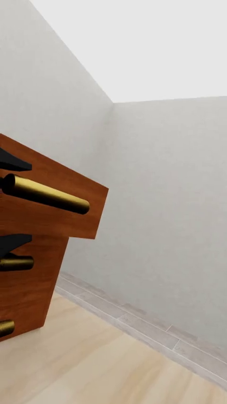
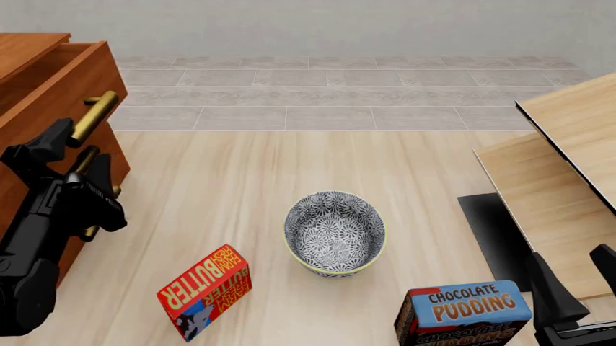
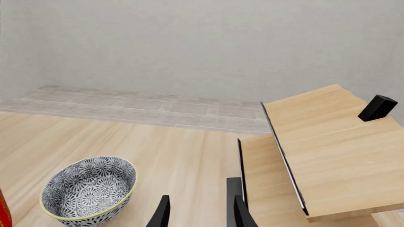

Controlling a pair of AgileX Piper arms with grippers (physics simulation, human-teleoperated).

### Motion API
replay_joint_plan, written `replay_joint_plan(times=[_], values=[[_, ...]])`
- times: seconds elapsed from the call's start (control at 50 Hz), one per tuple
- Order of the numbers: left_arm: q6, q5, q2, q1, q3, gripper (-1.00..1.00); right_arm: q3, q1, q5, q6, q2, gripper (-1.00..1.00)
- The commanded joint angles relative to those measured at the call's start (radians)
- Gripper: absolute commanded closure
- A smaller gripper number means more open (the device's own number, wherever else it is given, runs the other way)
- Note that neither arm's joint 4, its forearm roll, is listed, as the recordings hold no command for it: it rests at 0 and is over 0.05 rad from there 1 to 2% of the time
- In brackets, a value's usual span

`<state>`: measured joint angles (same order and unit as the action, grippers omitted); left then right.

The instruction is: Close the top drawer of the cabinet.

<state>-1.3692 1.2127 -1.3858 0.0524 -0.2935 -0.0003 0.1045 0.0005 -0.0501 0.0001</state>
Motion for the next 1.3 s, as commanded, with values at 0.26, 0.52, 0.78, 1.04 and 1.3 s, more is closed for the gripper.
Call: replay_joint_plan(times=[0.26,0.52,0.78,1.04,1.3], values=[[0.005,0.007,0.005,0.064,0.014,-1.00,-0.001,0.009,0.005,-0.007,0.000,-1.00],[0.005,0.007,0.003,0.081,0.016,-1.00,-0.001,0.012,0.010,-0.010,0.000,-1.00],[0.009,0.007,0.011,0.098,0.026,-1.00,0.000,0.012,0.011,-0.012,0.000,-1.00],[0.009,0.007,0.014,0.114,0.031,-1.00,0.000,0.013,0.013,-0.009,0.000,-1.00],[0.011,0.007,0.016,0.128,0.037,-1.00,0.000,0.014,0.011,-0.013,0.000,-1.00]])
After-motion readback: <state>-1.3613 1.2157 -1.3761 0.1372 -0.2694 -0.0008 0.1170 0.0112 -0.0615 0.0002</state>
